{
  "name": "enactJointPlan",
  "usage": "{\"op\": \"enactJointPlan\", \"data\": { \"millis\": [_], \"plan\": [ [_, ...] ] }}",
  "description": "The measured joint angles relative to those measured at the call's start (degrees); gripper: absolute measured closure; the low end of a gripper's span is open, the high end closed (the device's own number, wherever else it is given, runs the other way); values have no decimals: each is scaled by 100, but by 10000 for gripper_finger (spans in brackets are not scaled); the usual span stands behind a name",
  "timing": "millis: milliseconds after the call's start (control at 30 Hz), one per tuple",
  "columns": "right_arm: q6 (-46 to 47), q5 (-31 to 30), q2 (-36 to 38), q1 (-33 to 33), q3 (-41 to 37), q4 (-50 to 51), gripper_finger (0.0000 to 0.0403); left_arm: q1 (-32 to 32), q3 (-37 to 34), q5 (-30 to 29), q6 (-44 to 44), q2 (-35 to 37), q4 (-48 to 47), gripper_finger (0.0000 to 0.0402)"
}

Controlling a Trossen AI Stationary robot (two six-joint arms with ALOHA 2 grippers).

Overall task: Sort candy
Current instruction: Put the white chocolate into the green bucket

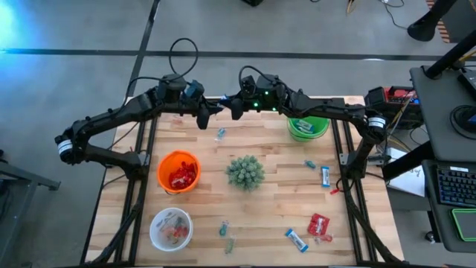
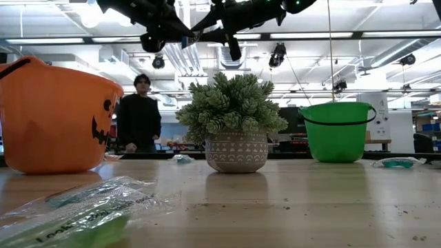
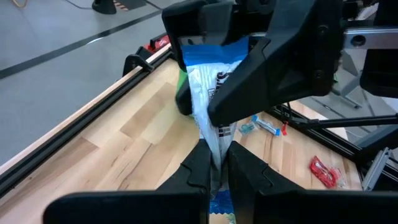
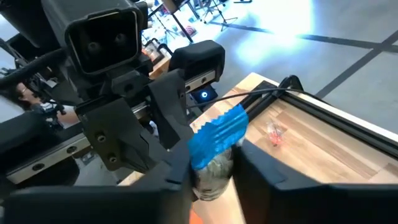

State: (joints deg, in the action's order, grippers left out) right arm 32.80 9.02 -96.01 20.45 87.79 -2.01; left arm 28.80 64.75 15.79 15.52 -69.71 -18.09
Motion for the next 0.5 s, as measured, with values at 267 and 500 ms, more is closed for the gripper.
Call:
{"op": "enactJointPlan", "data": {
  "millis": [267, 500],
  "plan": [
    [-183, 10, 0, 2, 0, 9, 380, 9, 0, -23, -118, 0, 16, 374],
    [-206, 17, 32, 10, 9, 105, 383, 9, 268, 76, -180, 0, -161, 304]
  ]
}}
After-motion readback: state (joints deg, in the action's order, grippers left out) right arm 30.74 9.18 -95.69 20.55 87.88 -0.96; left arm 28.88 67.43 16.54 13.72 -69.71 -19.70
